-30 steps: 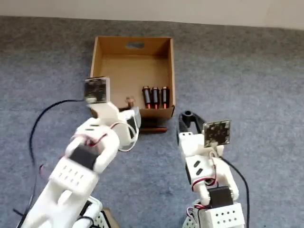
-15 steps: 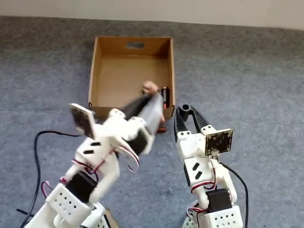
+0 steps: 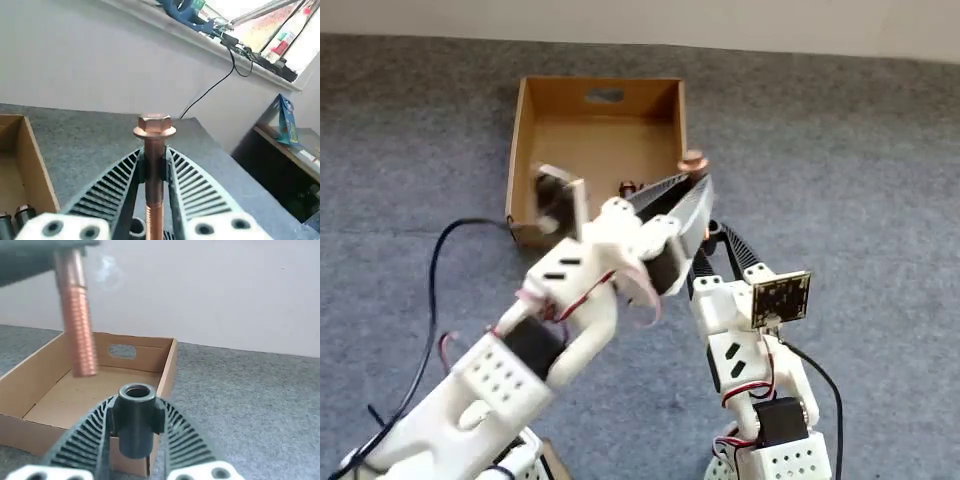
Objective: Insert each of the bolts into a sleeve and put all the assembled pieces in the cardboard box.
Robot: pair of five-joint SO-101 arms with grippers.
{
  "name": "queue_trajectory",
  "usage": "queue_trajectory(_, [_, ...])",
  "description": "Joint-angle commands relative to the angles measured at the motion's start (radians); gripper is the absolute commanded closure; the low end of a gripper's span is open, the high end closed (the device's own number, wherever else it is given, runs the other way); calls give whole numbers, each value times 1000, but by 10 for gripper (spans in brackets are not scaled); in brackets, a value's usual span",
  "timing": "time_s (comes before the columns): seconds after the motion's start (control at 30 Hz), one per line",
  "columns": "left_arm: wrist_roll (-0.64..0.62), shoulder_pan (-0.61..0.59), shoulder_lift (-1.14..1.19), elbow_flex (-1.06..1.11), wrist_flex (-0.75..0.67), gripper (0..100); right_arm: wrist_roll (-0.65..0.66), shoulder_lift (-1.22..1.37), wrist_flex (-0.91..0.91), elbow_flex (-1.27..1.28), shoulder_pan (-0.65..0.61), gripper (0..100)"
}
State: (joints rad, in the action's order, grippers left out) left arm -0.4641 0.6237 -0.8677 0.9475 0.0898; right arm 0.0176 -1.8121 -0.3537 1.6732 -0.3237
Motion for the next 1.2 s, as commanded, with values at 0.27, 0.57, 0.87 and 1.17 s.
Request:
queue_trajectory(0.27, [281,41,131,-99,-29,992,-11,-21,1,42,-8,990])
queue_trajectory(0.57, [281,39,165,-139,-176,992,-11,-21,1,42,-8,990])
queue_trajectory(0.87, [281,38,206,-71,-230,992,-11,-21,1,42,-8,990])
queue_trajectory(1.17, [282,39,206,42,-331,992,-11,-21,1,42,-5,990])
